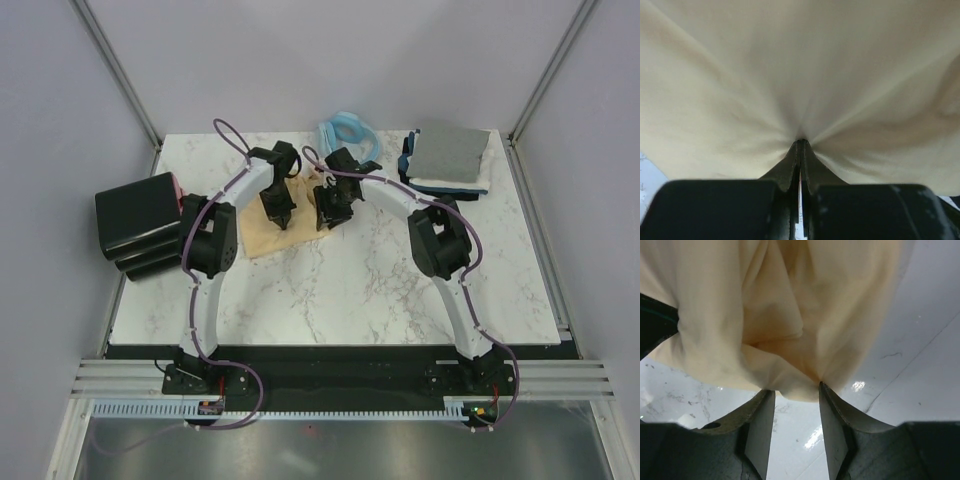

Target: Fold and stack the t-shirts

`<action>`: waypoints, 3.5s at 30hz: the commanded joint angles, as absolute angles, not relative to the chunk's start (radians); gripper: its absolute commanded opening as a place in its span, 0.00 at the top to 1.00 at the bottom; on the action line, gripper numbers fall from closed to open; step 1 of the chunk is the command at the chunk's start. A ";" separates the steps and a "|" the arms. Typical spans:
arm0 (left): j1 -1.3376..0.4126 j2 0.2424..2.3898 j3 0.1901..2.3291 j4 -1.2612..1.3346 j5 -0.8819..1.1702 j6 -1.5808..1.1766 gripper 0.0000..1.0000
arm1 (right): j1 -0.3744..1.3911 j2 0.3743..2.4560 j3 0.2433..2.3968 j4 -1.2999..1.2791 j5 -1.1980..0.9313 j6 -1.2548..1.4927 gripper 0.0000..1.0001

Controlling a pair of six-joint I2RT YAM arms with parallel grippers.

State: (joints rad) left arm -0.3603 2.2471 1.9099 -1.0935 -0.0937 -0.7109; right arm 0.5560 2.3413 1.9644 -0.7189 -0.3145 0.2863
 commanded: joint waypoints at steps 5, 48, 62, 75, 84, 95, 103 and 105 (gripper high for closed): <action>-0.411 2.241 1.832 -1.120 -0.091 -0.664 0.98 | 0.583 2.424 1.996 -0.802 -0.278 0.255 0.63; -0.830 1.669 1.305 -0.913 -0.239 -0.629 0.90 | 0.508 1.713 1.301 -0.687 -0.063 0.413 0.49; -0.709 1.600 1.373 -1.052 -0.342 -0.716 0.84 | 0.442 1.920 1.299 -0.290 -0.290 0.397 0.35; -0.709 1.583 1.339 -1.104 -0.367 -0.759 0.86 | 0.426 2.083 1.344 -0.153 -0.498 0.466 0.35; -0.703 1.594 1.327 -1.101 -0.370 -0.730 0.86 | 0.428 2.082 1.359 -0.169 -0.505 0.477 0.71; -0.696 1.756 1.376 -1.077 -0.307 -0.707 0.87 | 0.475 1.887 1.331 -0.252 -0.462 0.460 0.77; -0.693 1.813 1.470 -1.085 -0.324 -0.689 0.87 | 0.555 1.905 1.348 -0.279 -0.489 0.488 0.77; -0.684 1.798 1.467 -1.086 -0.334 -0.695 0.87 | 0.571 1.911 1.347 -0.288 -0.491 0.492 0.78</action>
